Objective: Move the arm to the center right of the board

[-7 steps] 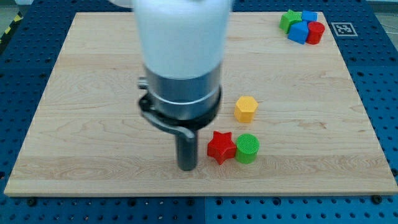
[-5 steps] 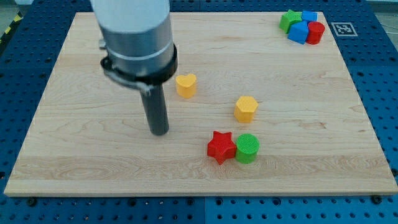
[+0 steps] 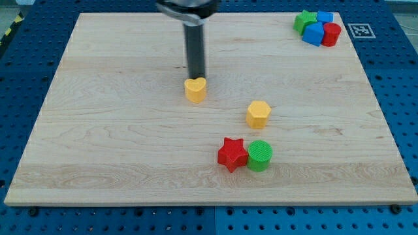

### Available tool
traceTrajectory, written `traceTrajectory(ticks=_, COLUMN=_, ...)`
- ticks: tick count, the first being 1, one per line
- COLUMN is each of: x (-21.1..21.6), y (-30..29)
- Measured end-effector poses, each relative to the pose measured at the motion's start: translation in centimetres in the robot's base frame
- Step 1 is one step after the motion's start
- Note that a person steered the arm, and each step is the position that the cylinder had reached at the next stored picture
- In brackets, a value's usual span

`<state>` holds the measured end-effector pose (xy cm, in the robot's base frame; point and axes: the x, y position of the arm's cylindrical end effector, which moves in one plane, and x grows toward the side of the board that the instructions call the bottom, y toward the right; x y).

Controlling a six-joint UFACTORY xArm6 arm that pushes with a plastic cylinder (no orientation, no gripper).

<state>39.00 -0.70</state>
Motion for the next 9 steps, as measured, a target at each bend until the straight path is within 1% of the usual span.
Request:
traceTrajectory(ticks=1, x=0.4, y=6.7)
traceTrajectory(ticks=2, x=3.4, y=13.8)
traceTrajectory(ticks=3, x=4.0, y=17.9)
traceTrajectory(ticks=5, x=5.4, y=22.2)
traceTrajectory(ticks=9, x=5.5, y=29.5)
